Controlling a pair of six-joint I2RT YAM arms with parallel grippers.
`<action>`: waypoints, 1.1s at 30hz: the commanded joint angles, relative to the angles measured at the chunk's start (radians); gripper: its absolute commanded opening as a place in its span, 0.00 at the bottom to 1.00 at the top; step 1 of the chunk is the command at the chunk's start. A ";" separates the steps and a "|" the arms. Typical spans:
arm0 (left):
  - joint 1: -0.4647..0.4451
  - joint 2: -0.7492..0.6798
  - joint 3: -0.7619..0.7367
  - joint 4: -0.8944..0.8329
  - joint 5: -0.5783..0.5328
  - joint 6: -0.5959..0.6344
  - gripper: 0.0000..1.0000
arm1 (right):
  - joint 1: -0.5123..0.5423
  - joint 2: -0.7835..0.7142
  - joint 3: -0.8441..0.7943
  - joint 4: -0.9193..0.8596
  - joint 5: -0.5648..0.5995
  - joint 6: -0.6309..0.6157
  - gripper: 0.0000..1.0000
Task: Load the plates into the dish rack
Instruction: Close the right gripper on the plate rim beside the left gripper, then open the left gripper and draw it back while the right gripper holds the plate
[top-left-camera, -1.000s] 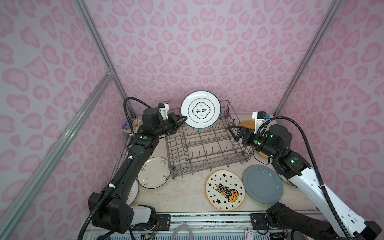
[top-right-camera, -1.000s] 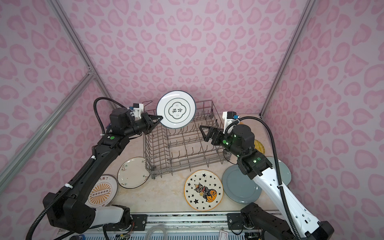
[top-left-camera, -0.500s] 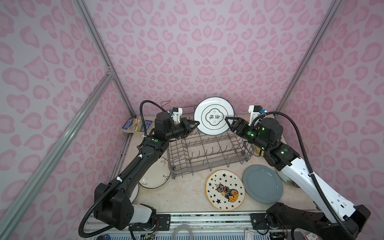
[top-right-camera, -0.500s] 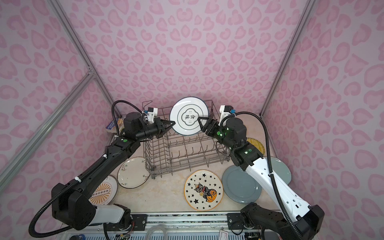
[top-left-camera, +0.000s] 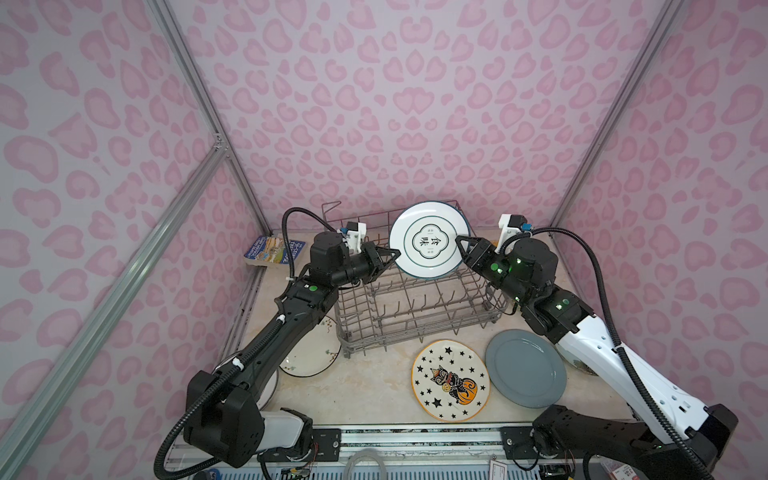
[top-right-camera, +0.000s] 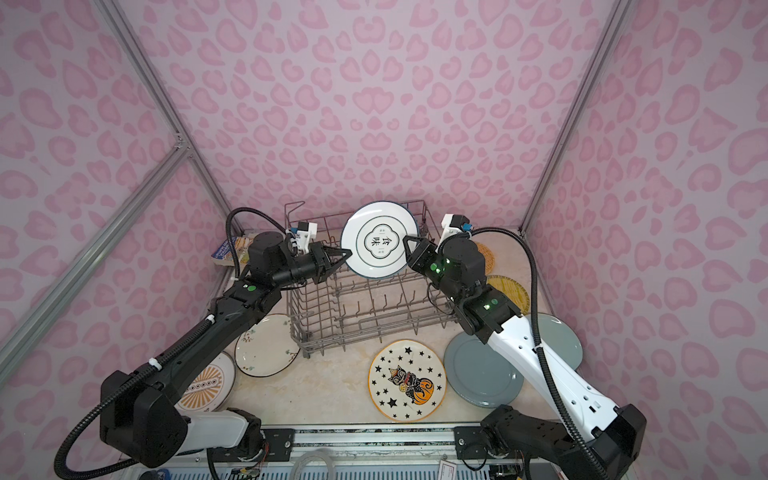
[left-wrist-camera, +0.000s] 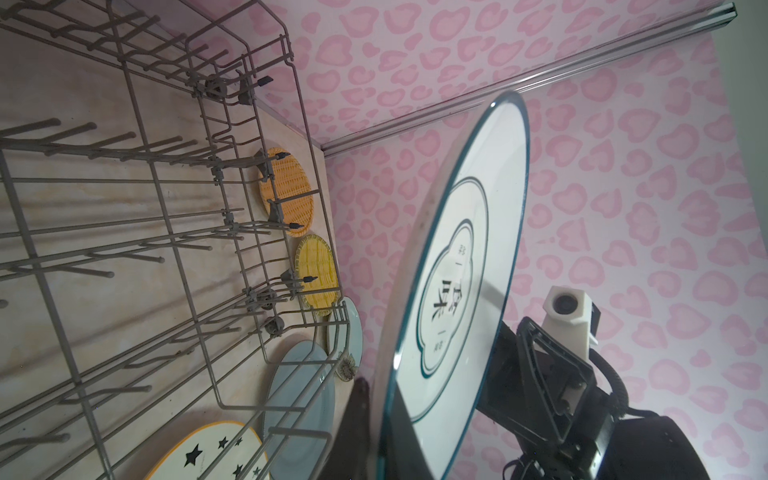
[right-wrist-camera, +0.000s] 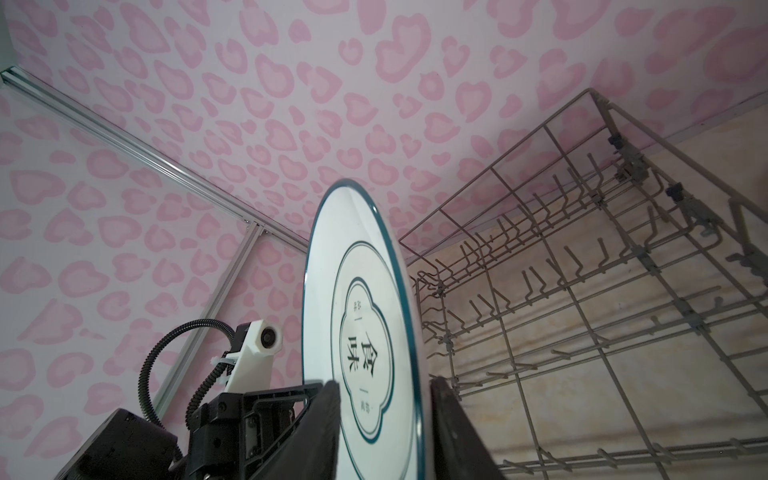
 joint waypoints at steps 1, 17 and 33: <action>-0.001 -0.010 -0.009 0.106 0.028 -0.005 0.04 | 0.007 -0.007 -0.022 -0.007 0.023 -0.003 0.31; -0.015 -0.006 -0.039 0.123 0.025 -0.001 0.04 | 0.027 -0.053 -0.104 0.024 0.055 0.034 0.22; -0.026 -0.009 -0.028 0.120 0.037 -0.001 0.13 | 0.048 -0.111 -0.179 0.121 0.080 0.055 0.00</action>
